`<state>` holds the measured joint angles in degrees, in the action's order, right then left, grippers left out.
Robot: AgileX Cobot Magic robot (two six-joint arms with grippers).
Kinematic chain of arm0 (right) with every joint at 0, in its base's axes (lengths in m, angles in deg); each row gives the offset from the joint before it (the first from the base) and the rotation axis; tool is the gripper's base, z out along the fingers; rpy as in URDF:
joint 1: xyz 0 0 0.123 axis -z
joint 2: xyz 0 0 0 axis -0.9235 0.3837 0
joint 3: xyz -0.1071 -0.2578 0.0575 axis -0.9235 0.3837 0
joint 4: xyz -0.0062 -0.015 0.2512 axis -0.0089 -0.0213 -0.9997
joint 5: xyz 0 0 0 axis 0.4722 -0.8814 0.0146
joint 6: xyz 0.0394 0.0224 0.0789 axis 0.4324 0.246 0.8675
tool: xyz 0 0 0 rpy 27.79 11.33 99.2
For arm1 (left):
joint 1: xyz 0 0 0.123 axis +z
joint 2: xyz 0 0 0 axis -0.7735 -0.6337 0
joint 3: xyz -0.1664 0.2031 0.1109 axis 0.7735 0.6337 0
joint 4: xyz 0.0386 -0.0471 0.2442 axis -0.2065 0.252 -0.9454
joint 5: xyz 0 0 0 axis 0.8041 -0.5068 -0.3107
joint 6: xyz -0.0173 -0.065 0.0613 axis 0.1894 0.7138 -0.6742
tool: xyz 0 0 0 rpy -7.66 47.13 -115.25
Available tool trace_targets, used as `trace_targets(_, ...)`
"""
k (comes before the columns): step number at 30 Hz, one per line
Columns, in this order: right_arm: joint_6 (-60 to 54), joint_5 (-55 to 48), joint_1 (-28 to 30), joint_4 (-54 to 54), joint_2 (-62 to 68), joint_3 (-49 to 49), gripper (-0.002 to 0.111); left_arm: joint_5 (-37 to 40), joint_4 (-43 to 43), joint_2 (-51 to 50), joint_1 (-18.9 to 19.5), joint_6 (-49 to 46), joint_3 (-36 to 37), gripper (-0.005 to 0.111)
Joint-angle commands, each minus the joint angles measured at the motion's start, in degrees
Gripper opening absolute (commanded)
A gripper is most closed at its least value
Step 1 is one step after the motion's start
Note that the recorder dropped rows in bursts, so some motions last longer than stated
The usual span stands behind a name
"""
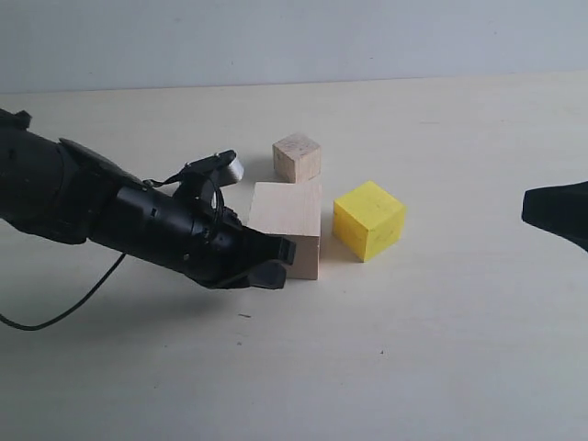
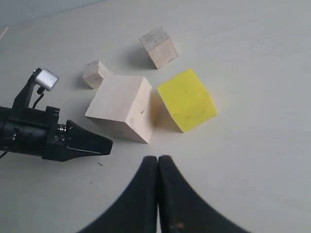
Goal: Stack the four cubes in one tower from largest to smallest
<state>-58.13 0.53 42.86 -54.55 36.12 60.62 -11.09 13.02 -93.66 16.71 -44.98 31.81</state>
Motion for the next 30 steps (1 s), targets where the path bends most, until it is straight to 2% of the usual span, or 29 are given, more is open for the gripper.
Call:
trace_targets(1,0.2,-0.4,-0.1,0.5,0.2,-0.5,0.000,-1.8,4.0,0.1,-0.9,-0.4,-0.2,0.000)
trace_targets(7,0.2,-0.5,-0.1,0.9,0.2,-0.5,0.000,-7.1,14.4,0.1,-4.4,-8.0,-0.2,0.000)
trace_targets(30,-0.1,-1.9,-0.1,1.1,0.2,-0.5,0.000,-11.1,14.4,0.1,-4.5,-9.2,-2.4,0.000)
